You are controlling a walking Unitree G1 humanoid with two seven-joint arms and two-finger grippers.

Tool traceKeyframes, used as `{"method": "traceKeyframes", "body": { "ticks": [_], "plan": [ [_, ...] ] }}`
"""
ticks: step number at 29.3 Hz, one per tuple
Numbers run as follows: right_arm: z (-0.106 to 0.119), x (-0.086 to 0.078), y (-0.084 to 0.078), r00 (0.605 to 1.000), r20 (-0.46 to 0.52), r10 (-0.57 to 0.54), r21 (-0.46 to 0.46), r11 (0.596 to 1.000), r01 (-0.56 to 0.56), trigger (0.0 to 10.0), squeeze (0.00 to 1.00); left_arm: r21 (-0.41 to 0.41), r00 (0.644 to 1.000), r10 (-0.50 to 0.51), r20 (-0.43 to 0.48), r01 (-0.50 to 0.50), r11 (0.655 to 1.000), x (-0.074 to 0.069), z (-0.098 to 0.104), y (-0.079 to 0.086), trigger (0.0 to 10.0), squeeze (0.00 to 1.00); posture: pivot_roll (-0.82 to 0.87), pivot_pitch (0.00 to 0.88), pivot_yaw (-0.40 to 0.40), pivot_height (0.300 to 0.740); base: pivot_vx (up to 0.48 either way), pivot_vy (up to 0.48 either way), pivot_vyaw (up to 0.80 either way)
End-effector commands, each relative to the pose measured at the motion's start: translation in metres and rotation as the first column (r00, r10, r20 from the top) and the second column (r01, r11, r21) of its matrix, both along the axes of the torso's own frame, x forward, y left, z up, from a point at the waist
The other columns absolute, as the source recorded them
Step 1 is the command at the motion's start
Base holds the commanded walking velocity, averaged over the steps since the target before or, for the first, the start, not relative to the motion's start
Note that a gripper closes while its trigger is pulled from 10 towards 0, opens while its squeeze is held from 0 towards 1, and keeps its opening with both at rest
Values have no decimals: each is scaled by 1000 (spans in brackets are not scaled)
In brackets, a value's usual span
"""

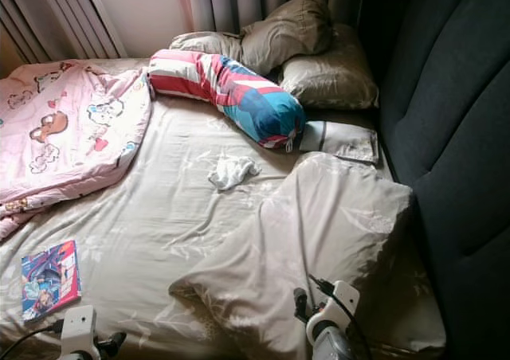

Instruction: Clean up the room

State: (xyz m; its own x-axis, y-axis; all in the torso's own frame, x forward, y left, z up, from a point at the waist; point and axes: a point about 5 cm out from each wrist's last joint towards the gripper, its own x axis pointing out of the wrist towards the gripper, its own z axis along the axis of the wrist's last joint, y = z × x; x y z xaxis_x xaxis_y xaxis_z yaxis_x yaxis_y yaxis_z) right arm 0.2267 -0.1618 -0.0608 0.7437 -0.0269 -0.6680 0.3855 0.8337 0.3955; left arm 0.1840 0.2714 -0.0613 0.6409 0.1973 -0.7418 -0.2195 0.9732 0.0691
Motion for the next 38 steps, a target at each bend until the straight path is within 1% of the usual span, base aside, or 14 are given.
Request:
{"method": "traceKeyframes", "body": {
  "ticks": [1,7,11,15,18,20,26,28,36,38],
  "plan": [
    [-3,-5,0,999,-15,-31,14,999,31,10000,0,19,1000,-15,-26,15,1000,-6,-1,6,10000,0,167,170,93,740,0,0,0],
    [-4,-8,-6,997,-23,-76,-1,997,76,10000,0,29,999,-33,-32,34,999,-7,0,9,10000,0,173,192,106,740,0,0,0],
    [-8,-14,-6,996,-42,-79,-2,997,79,10000,0,36,998,-40,-38,42,998,-8,0,12,10000,0,186,215,118,740,0,0,0],
    [-11,-19,-6,993,-64,-95,-4,995,95,10000,0,38,998,-43,-46,45,998,-10,0,13,10000,0,183,217,118,740,0,0,0],
    [-14,-25,-7,991,-97,-94,-27,995,92,10000,0,38,998,-47,-52,49,998,-11,0,14,10000,0,182,217,120,740,0,0,0],
    [-15,-26,-8,989,-106,-105,-29,994,102,10000,0,38,997,-49,-52,51,998,-11,0,13,10000,0,182,219,121,740,0,0,0],
    [-20,-34,-5,983,-165,-84,-43,996,78,10000,0,38,997,-60,-48,62,997,-11,0,14,10000,0,183,221,123,740,0,0,0],
    [-24,-39,0,979,-195,-67,-20,998,65,10000,0,39,997,-68,-46,70,997,-11,1,14,10000,0,189,230,129,740,0,0,0],
    [-26,-43,18,982,-191,18,33,999,-12,10000,0,52,995,-82,-53,85,995,-13,2,19,10000,0,224,257,157,740,0,0,0],
    [-26,-43,19,981,-190,26,33,999,-20,10000,0,55,995,-84,-54,87,995,-13,2,20,10000,0,224,257,157,740,0,0,0]
  ]
}}
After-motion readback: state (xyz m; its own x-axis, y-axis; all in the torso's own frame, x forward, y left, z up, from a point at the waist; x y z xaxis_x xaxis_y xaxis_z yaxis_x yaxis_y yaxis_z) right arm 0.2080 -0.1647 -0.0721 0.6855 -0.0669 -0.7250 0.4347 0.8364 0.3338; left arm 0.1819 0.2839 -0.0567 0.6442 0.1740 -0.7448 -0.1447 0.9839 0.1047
